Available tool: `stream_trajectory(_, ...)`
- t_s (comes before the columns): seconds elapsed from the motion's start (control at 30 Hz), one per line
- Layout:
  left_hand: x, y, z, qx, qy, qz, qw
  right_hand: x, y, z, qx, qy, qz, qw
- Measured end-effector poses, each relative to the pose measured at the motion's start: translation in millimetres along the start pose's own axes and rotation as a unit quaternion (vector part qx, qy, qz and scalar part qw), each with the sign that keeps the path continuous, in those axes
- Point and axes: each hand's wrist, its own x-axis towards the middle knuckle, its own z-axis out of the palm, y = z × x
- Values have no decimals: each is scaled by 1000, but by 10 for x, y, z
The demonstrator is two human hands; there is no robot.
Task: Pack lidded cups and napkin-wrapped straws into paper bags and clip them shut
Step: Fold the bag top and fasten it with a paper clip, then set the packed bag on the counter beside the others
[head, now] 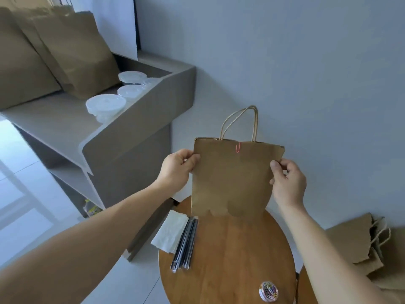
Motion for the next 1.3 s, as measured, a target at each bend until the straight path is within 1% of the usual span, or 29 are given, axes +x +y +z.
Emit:
stream_trajectory(0.17,-110,512,-824,-60,69,52,994,-152,-1032,311,45,35,-57,997)
stream_trajectory(0.27,-206,846,-1299,-109,95,86,986,-253,-1638,498,90,57,-91,990)
stream_trajectory(0.33,-262,1043,-1617,-105,128,106,980,-321,-2037,617,122,56,-106,985)
stream_trajectory(0.43,-288,1249,-2079,-86,194,127,969,-398,-2568,789,142,39,-134,980)
stream_trajectory(0.67,-138,1385,-3066,-58,293,170,939,-471,-3469,1478,165,-35,-187,968)
stream_trajectory(0.73,-35,1369,-3334,-49,324,181,927,-451,-3674,1750,180,-67,-194,962)
stream_trajectory(0.83,172,1320,-3722,6,373,185,909,-351,-3946,2225,208,-122,-198,950)
stream_trajectory(0.9,309,1263,-3967,24,402,184,897,-277,-4115,2572,216,-161,-204,941)
stream_trajectory(1.03,559,1104,-4452,72,457,171,870,-165,-4390,3284,223,-231,-216,922)
stream_trajectory(1.17,770,797,-4841,92,504,159,844,-149,-4530,3982,219,-306,-214,902)
stream_trajectory(1.3,952,334,-5236,138,502,92,849,-184,-4598,4719,169,-361,-206,894)
